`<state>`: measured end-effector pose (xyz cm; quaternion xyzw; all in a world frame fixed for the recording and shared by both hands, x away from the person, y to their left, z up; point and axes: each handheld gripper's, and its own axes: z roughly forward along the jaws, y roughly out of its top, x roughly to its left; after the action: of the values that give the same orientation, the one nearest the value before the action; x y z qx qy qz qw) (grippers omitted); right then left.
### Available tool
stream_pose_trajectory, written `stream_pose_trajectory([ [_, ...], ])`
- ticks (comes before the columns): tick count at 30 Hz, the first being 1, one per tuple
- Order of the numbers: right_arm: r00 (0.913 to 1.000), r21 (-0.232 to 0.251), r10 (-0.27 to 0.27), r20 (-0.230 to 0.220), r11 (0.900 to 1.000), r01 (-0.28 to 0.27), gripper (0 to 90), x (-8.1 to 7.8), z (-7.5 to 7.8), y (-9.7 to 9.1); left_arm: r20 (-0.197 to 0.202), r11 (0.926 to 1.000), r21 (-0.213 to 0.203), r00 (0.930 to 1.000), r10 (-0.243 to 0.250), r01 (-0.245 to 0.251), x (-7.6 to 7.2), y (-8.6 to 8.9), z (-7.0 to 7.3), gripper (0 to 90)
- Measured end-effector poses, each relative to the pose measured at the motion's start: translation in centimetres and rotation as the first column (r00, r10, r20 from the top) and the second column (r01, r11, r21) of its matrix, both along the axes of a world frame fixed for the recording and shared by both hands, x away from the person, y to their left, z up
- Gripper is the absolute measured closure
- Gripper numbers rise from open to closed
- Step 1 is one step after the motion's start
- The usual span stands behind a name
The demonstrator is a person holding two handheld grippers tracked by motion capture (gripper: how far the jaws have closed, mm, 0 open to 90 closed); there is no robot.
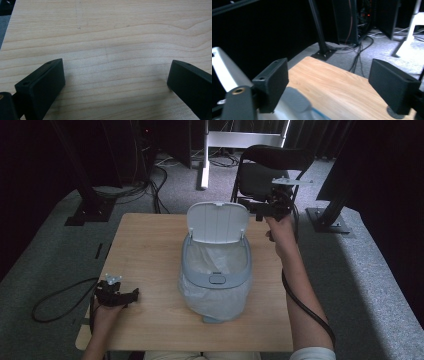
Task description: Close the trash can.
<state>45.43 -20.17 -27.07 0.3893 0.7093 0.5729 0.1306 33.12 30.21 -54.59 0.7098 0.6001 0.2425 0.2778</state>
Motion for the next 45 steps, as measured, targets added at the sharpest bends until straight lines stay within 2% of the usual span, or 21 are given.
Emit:
stream_pose_trajectory([
  [1, 1.0, 0.0, 0.001, 0.0, 1.0, -0.001, 17.2, -0.2, 0.0, 0.0, 0.0, 1.0, 0.0, 1.0, 0.0, 0.0, 0.0, 0.0, 0.0, 1.4],
  [4, 0.9982, 0.005, 0.06, -0.005, 0.9982, -0.06, 17.1, -1.1, -0.1, -0.2, 0.001, 1.0, 0.0, 1.0, 0.0, 0.0, 0.0, 0.0, 0.0, 1.4],
  [5, 0.9982, 0.005, 0.06, -0.005, 0.9982, -0.06, 17.1, -1.1, -0.1, -0.2, 0.001, 1.0, 0.0, 1.0, 0.0, 0.0, 0.0, 0.0, 0.0, 1.4],
  [7, 0.9942, 0.0, 0.106, -0.012, 0.9943, -0.106, 15.9, -2.0, -0.4, -0.2, 0.001, 1.0, 0.0, 1.0, 0.001, -0.001, 0.0, 0.0, 0.0, 1.4],
  [9, 0.9915, -0.009, 0.129, -0.016, 0.9915, -0.129, 15.3, -2.6, -0.6, -0.2, -0.001, 1.0, 0.002, 1.0, -0.001, 0.001, 0.0, 0.0, 0.0, 1.4],
  [14, 0.9736, -0.061, 0.224, -0.044, 0.9721, -0.227, 13.8, -4.3, -1.2, 0.3, -0.002, 1.0, 0.003, 1.0, -0.001, 0.001, 0.0, 0.0, 0.0, 1.4],
  [16, 0.9709, -0.1, 0.235, -0.045, 0.966, -0.239, 14.1, -5.2, -1.8, 1.0, -0.001, 1.0, 0.003, 1.0, 0.0, 0.0, 0.0, 0.0, 0.0, 1.4],
  [18, 0.966, -0.118, 0.253, -0.053, 0.959, -0.258, 14.1, -5.7, -2.4, 1.8, -0.002, 1.0, 0.003, 1.0, -0.001, 0.001, 0.0, 0.0, 0.0, 1.4],
  [21, 0.9658, -0.119, 0.257, -0.035, 0.9584, -0.259, 14.1, -6.6, -3.3, 2.9, -0.002, 1.0, 0.002, 1.0, 0.0, 0.0, -0.1, 0.0, 0.0, 1.4],
  [25, 0.9658, -0.106, 0.259, -0.02, 0.9599, -0.259, 14.0, -7.6, -4.0, 3.1, -0.002, 1.0, 0.001, 1.0, 0.0, 0.0, -0.1, 0.0, 0.0, 1.4],
  [28, 0.9576, -0.126, 0.286, -0.036, 0.9493, -0.288, 13.0, -8.5, -4.6, 3.5, -0.001, 1.0, 0.001, 1.0, 0.0, 0.0, -0.1, 0.0, 0.0, 1.4],
  [31, 0.962, -0.17, 0.273, 0.007, 0.9483, -0.268, 13.0, -9.6, -4.9, 3.7, -0.002, 1.0, 0.001, 1.0, 0.001, -0.001, -0.1, 0.0, 0.0, 1.4],
  [33, 0.964, -0.165, 0.265, 0.026, 0.9523, -0.257, 12.8, -10.2, -5.1, 3.7, -0.001, 1.0, 0.001, 1.0, 0.002, -0.002, -0.1, 0.0, 0.0, 1.4],
  [35, 0.967, -0.184, 0.25, 0.05, 0.9539, -0.237, 12.6, -10.7, -5.3, 3.8, -0.001, 1.0, 0.001, 1.0, 0.003, -0.003, -0.1, 0.0, 0.0, 1.4],
  [39, 0.9694, -0.232, 0.23, 0.085, 0.9508, -0.206, 12.3, -11.5, -5.7, 4.2, -0.001, 1.0, 0.001, 1.0, 0.003, -0.003, -0.1, 0.0, 0.0, 1.4],
  [45, 0.9686, -0.223, 0.225, 0.105, 0.9545, -0.198, 12.3, -11.8, -6.0, 4.4, -0.001, 1.0, 0.001, 1.0, 0.003, -0.003, -0.1, 0.0, 0.0, 1.4],
])
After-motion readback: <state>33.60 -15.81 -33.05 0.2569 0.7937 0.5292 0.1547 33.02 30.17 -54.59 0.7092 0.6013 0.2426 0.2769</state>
